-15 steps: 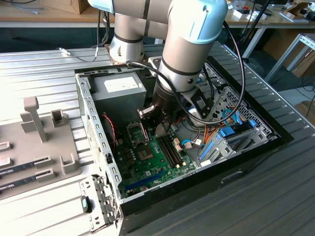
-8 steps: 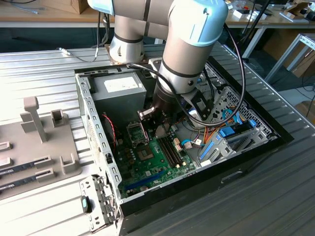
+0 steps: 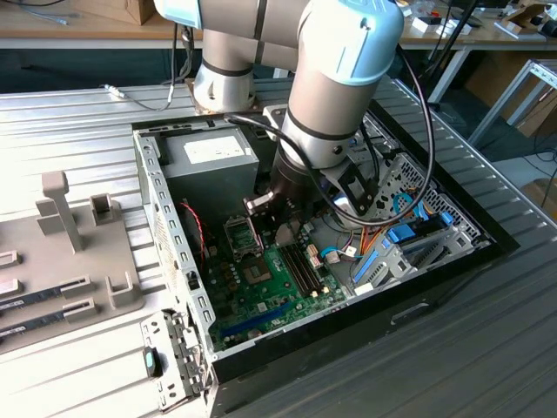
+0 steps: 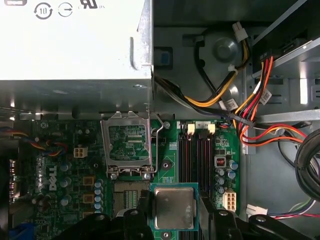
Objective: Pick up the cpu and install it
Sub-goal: 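Place the cpu into insertion slot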
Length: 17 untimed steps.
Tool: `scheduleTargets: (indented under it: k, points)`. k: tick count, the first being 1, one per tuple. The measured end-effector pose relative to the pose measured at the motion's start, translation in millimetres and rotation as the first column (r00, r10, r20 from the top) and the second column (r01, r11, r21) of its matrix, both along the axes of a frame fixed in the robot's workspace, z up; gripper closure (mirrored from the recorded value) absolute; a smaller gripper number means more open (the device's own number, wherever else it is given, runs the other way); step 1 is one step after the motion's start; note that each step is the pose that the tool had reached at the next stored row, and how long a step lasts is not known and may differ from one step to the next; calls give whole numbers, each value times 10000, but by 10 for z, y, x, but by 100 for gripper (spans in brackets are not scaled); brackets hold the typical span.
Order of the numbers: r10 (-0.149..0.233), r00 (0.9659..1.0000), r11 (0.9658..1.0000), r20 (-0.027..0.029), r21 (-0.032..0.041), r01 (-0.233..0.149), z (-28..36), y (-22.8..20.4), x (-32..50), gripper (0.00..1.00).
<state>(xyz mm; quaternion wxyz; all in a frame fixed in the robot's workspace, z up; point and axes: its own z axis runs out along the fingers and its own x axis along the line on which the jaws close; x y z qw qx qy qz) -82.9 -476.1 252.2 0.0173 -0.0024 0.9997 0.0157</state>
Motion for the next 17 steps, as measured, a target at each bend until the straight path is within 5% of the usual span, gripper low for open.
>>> scheduleTargets:
  k: [10,12,17]
  points:
    - [0,10000,10000,0,0,0,-12,-13,-1,53]
    - [0,10000,10000,0,0,0,-71,-64,-3,53]
    - [2,10000,10000,0,-2,-2,-73,-65,-5,53]
